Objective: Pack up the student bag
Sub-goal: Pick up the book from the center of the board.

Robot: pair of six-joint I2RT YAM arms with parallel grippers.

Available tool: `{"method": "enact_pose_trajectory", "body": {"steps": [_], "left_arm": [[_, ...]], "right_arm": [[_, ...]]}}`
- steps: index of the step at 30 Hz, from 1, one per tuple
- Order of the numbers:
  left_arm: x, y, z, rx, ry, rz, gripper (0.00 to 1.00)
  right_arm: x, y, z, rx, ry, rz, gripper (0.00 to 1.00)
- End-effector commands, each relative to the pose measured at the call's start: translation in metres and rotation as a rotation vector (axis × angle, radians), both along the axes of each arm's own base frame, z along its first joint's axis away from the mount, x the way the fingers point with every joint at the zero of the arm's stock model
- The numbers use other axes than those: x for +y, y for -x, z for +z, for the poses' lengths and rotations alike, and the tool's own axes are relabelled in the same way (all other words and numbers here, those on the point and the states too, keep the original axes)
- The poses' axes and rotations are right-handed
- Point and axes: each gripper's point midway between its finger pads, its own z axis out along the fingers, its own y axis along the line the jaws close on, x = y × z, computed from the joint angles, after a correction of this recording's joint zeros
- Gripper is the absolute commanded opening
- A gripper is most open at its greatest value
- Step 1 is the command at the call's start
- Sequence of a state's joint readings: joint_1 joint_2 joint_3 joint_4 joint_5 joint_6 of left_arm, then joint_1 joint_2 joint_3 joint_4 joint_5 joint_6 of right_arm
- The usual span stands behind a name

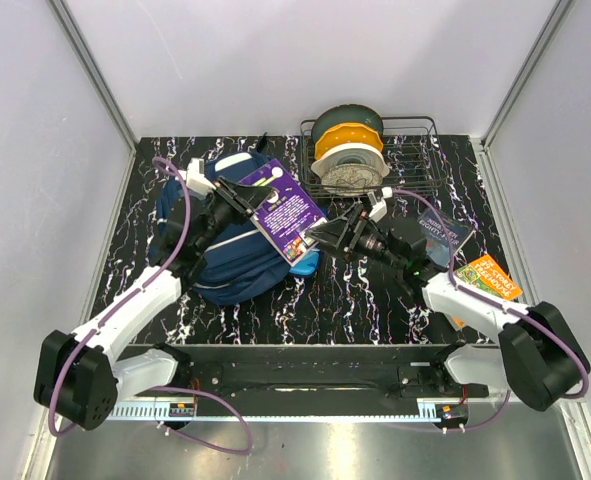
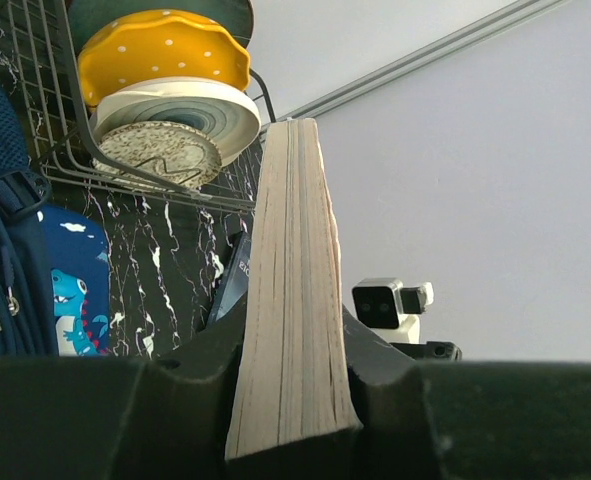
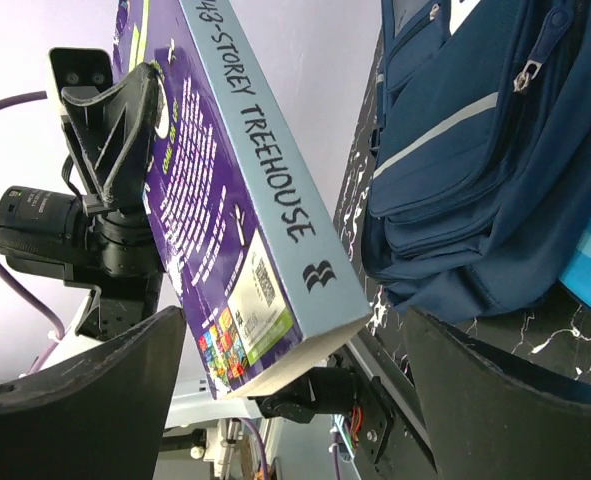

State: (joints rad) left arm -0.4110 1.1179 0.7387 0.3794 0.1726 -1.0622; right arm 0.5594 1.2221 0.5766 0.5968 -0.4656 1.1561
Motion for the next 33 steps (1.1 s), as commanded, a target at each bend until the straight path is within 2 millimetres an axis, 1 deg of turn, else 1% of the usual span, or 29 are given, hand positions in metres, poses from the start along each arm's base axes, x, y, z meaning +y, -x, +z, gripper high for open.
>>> {"method": "enact_pose_trajectory", "body": {"steps": [1,5,6,7,9,10,12,13,16,17,19,20,22,23,25,26,27,28,29,30,31,32,33], "left_arm": [[0.01,0.007,0.048,-0.125,0.124,0.038,0.0],[0.012,0.006,0.042,-0.113,0.129,0.05,0.0],[0.012,0.007,0.043,-0.113,0.129,0.05,0.0],[0.012,0.007,0.041,-0.11,0.128,0.05,0.0],[0.012,0.006,0.04,-0.11,0.135,0.051,0.0],[0.012,0.006,0.039,-0.106,0.135,0.053,0.0],[0.013,0.004,0.036,-0.1,0.134,0.06,0.0],[0.013,0.004,0.034,-0.094,0.133,0.062,0.0],[0.015,0.004,0.03,-0.09,0.138,0.076,0.0],[0.015,0.004,0.029,-0.088,0.138,0.075,0.0],[0.016,0.004,0.029,-0.086,0.134,0.077,0.0],[0.016,0.004,0.029,-0.086,0.129,0.079,0.0],[0.015,0.004,0.027,-0.082,0.123,0.071,0.0],[0.014,0.005,0.026,-0.083,0.118,0.063,0.0],[0.012,0.007,0.024,-0.088,0.102,0.046,0.34],[0.011,0.008,0.02,-0.087,0.081,0.041,0.46],[0.011,0.011,0.021,-0.097,0.065,0.035,0.56],[0.012,0.011,0.021,-0.104,0.04,0.038,0.77],[0.015,0.011,0.007,-0.082,-0.044,0.045,0.86],[0.021,0.013,0.007,-0.086,-0.09,0.065,0.96],[0.024,0.013,0.011,-0.096,-0.137,0.075,0.99],[0.031,0.016,-0.008,-0.075,-0.267,0.079,0.99],[0.04,0.018,-0.008,-0.082,-0.324,0.104,0.99]], "right_arm": [[0.01,-0.011,0.028,-0.083,-0.105,-0.03,0.95],[0.018,-0.012,0.04,-0.113,-0.168,-0.011,0.88],[0.02,-0.01,0.043,-0.118,-0.176,-0.004,0.82],[0.022,-0.011,0.041,-0.117,-0.173,-0.006,0.77],[0.025,-0.011,0.045,-0.119,-0.177,0.002,0.7],[0.027,-0.01,0.048,-0.127,-0.189,0.009,0.64],[0.028,-0.01,0.049,-0.124,-0.196,0.013,0.63],[0.029,-0.009,0.052,-0.131,-0.207,0.017,0.58],[0.03,-0.006,0.054,-0.127,-0.216,0.024,0.55],[0.03,-0.006,0.054,-0.13,-0.216,0.024,0.47],[0.029,-0.006,0.055,-0.132,-0.217,0.015,0.36],[0.028,-0.006,0.056,-0.138,-0.217,0.011,0.16],[0.028,-0.007,0.058,-0.142,-0.215,0.008,0.02],[0.028,-0.006,0.062,-0.152,-0.218,0.012,0.0],[0.028,-0.005,0.065,-0.158,-0.205,0.012,0.0],[0.027,-0.007,0.066,-0.161,-0.196,0.002,0.0],[0.024,-0.01,0.067,-0.158,-0.181,-0.027,0.0],[0.02,-0.012,0.056,-0.128,-0.113,-0.055,0.0],[0.017,-0.017,0.054,-0.117,-0.073,-0.088,0.0],[0.008,-0.027,0.051,-0.105,-0.026,-0.167,0.0],[-0.002,-0.027,0.04,-0.079,0.068,-0.21,0.0],[-0.01,-0.029,0.035,-0.061,0.106,-0.253,0.0],[-0.025,-0.038,0.031,-0.046,0.143,-0.335,0.0]]}}
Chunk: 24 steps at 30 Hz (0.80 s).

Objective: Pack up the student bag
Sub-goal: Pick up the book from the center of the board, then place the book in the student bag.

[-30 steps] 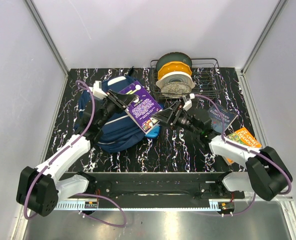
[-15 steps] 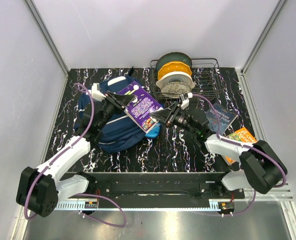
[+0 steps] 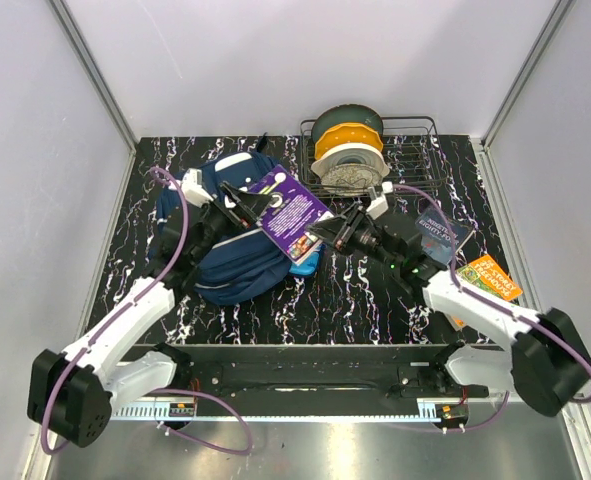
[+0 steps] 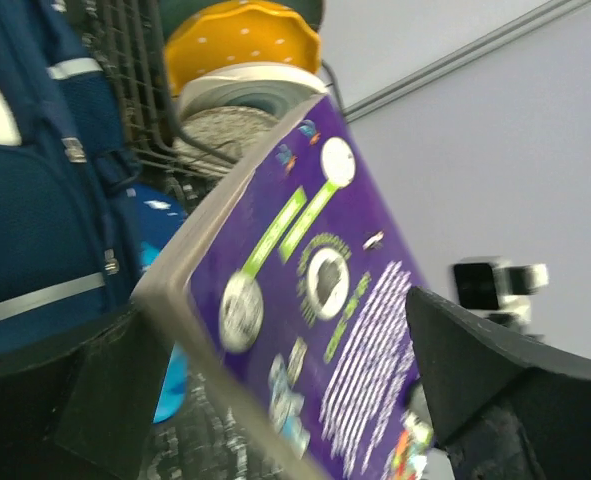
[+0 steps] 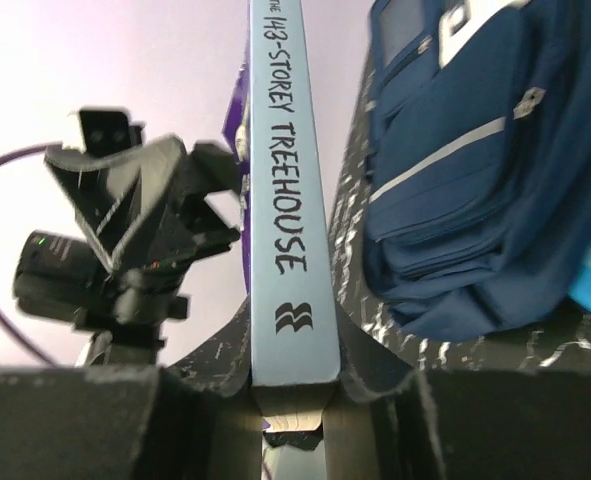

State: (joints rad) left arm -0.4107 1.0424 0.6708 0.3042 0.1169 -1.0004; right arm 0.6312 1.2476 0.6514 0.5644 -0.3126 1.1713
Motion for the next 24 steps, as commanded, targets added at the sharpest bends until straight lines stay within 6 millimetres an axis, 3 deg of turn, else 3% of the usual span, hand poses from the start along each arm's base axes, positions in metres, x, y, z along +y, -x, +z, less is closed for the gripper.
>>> {"method": "enact_pose_trajectory", "body": {"steps": [1,2,4,5,7,9,10,12,14,24], "left_arm": [[0.029,0.009,0.017,-0.107,-0.3,0.05,0.99],[0.036,0.014,0.002,-0.092,-0.41,0.039,0.99],[0.041,0.023,0.0,-0.112,-0.491,0.012,0.99],[0.044,0.029,-0.012,-0.106,-0.563,-0.025,0.99],[0.033,0.039,-0.018,-0.129,-0.608,-0.137,0.99],[0.024,0.048,-0.042,-0.085,-0.676,-0.269,0.99],[0.018,0.051,-0.043,-0.088,-0.692,-0.313,0.99],[0.02,0.055,-0.069,-0.02,-0.805,-0.37,0.99],[0.013,0.064,-0.079,-0.03,-0.917,-0.438,0.99],[0.023,0.071,-0.138,0.147,-1.138,-0.562,0.96]], "right_arm": [[-0.052,-0.022,0.008,-0.013,0.198,-0.287,0.0],[-0.059,-0.022,0.006,-0.004,0.21,-0.31,0.0],[-0.078,-0.025,0.001,0.021,0.234,-0.377,0.0],[-0.084,-0.025,-0.001,0.028,0.242,-0.393,0.0],[-0.099,-0.026,-0.007,0.054,0.267,-0.443,0.0],[-0.108,-0.027,-0.007,0.052,0.27,-0.474,0.0],[-0.116,-0.024,-0.016,0.08,0.298,-0.49,0.0],[-0.128,-0.027,-0.015,0.081,0.303,-0.524,0.0],[-0.139,-0.027,-0.014,0.084,0.308,-0.548,0.0],[-0.144,-0.022,-0.01,0.076,0.311,-0.534,0.0]]}}
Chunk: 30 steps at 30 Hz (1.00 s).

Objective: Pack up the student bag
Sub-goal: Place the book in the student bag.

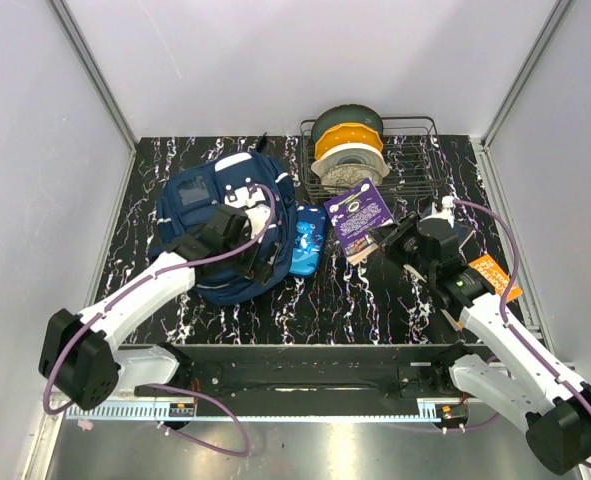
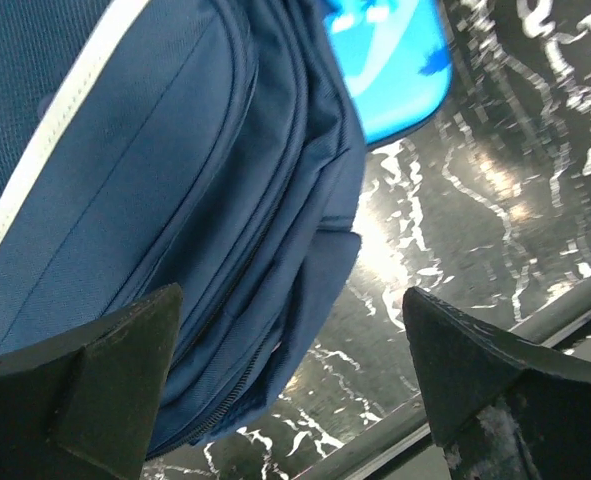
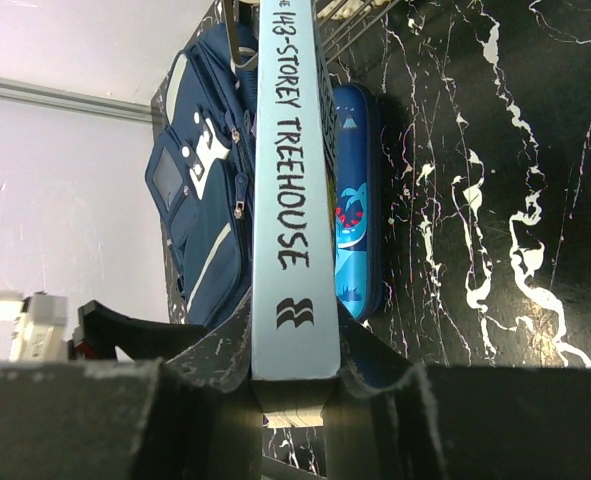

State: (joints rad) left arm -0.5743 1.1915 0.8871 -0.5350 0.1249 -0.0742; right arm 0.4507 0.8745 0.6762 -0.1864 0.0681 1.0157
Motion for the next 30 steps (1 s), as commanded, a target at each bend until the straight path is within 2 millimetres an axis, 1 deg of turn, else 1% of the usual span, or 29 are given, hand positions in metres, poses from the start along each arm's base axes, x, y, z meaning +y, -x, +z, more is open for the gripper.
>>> {"method": "enact_pose_trajectory", "body": {"steps": [1,4,5,7,11,12,14,15,18,19,21,23,25,30], "left_arm": [[0.01,-0.009,-0.002,-0.017,-0.119,-0.01,0.95],[0.007,-0.012,-0.004,-0.007,-0.125,-0.012,0.95],[0.005,-0.012,-0.004,-0.002,-0.12,-0.02,0.9],[0.001,-0.014,-0.004,0.005,-0.117,-0.028,0.88],[0.002,-0.019,-0.014,0.031,-0.162,-0.017,0.78],[0.002,-0.021,-0.014,0.026,-0.17,-0.013,0.74],[0.002,-0.021,-0.017,0.035,-0.179,-0.012,0.72],[0.002,-0.022,-0.018,0.039,-0.178,-0.011,0.69],[0.002,-0.02,-0.023,0.048,-0.197,-0.038,0.66],[0.004,-0.019,-0.025,0.053,-0.206,-0.037,0.62],[0.007,-0.019,-0.028,0.058,-0.221,-0.031,0.58],[0.008,-0.019,-0.03,0.065,-0.226,-0.027,0.49],[0.007,-0.018,-0.03,0.067,-0.223,-0.024,0.44],[0.008,-0.018,-0.036,0.086,-0.236,-0.022,0.41]], "right_arm": [[0.002,-0.007,0.029,-0.093,-0.031,0.002,0.0],[0.004,-0.007,0.027,-0.085,-0.032,0.011,0.0],[0.004,-0.007,0.027,-0.086,-0.032,0.014,0.0],[0.004,-0.007,0.027,-0.084,-0.031,0.016,0.0],[0.006,-0.006,0.026,-0.081,-0.033,0.026,0.0],[0.006,-0.006,0.026,-0.081,-0.035,0.029,0.0],[0.007,-0.006,0.023,-0.073,-0.032,0.032,0.0],[0.007,-0.006,0.024,-0.075,-0.033,0.035,0.0],[0.007,-0.005,0.023,-0.073,-0.033,0.036,0.0],[0.007,-0.005,0.023,-0.073,-0.033,0.038,0.0],[0.007,-0.005,0.022,-0.071,-0.034,0.037,0.0],[0.007,-0.005,0.021,-0.068,-0.033,0.036,0.0],[0.008,-0.005,0.02,-0.065,-0.031,0.041,0.0],[0.009,-0.006,0.02,-0.063,-0.033,0.048,0.0]]}}
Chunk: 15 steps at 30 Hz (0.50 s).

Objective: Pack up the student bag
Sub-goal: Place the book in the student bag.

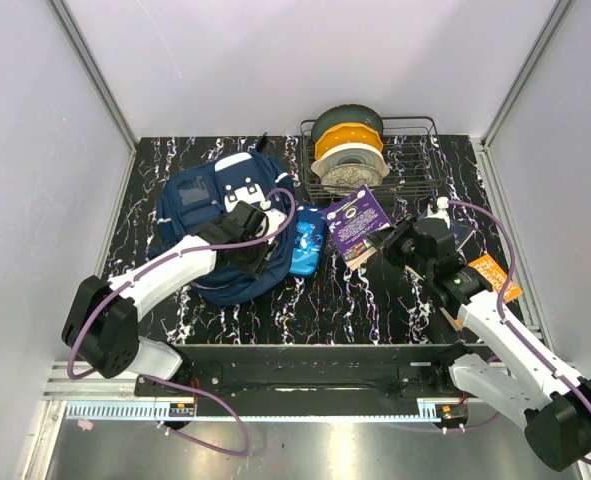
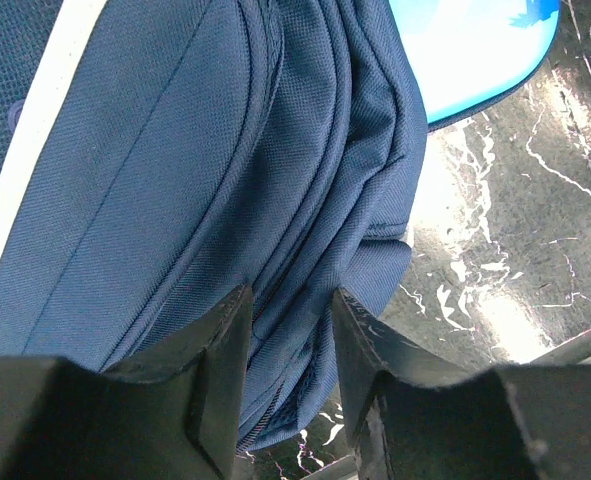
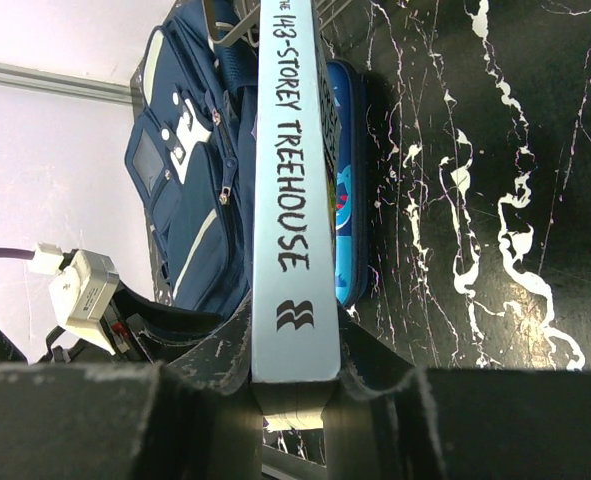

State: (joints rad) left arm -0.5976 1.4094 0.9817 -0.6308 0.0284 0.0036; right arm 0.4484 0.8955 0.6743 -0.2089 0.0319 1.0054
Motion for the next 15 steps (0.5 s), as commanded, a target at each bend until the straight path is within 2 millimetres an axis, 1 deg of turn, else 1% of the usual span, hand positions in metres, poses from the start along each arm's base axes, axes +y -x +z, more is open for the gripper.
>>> {"method": "enact_pose_trajectory", "body": {"steps": [1,2,3,4,5,6,8,9,10,12,15], "left_arm": [[-0.001,-0.007,0.004,-0.017,-0.02,0.003,0.41],[0.003,-0.009,0.003,-0.025,-0.039,0.013,0.39],[0.003,-0.009,0.003,-0.025,-0.042,0.014,0.32],[0.003,-0.009,0.003,-0.024,-0.041,0.013,0.28],[0.003,-0.008,0.003,-0.021,-0.039,0.011,0.26],[0.003,-0.009,0.004,-0.024,-0.038,0.014,0.2],[0.003,-0.009,0.003,-0.025,-0.043,0.014,0.12],[0.003,-0.01,0.004,-0.026,-0.041,0.021,0.04],[0.003,-0.01,0.006,-0.032,-0.039,0.02,0.0],[0.003,-0.012,0.009,-0.043,-0.036,0.026,0.0],[0.005,-0.016,0.02,-0.081,-0.023,0.064,0.0]], "right_arm": [[0.005,-0.01,0.032,-0.106,-0.05,0.013,0.0],[0.005,-0.01,0.032,-0.104,-0.051,0.014,0.0],[0.006,-0.01,0.031,-0.103,-0.052,0.015,0.0],[0.005,-0.01,0.032,-0.105,-0.052,0.014,0.0],[0.005,-0.01,0.03,-0.101,-0.05,0.012,0.0],[0.005,-0.01,0.031,-0.102,-0.051,0.014,0.0],[0.005,-0.01,0.031,-0.103,-0.053,0.013,0.0],[0.005,-0.01,0.03,-0.1,-0.051,0.012,0.0],[0.005,-0.01,0.031,-0.102,-0.052,0.012,0.0],[0.005,-0.01,0.031,-0.104,-0.051,0.016,0.0],[0.007,-0.01,0.031,-0.103,-0.046,0.022,0.0]]}}
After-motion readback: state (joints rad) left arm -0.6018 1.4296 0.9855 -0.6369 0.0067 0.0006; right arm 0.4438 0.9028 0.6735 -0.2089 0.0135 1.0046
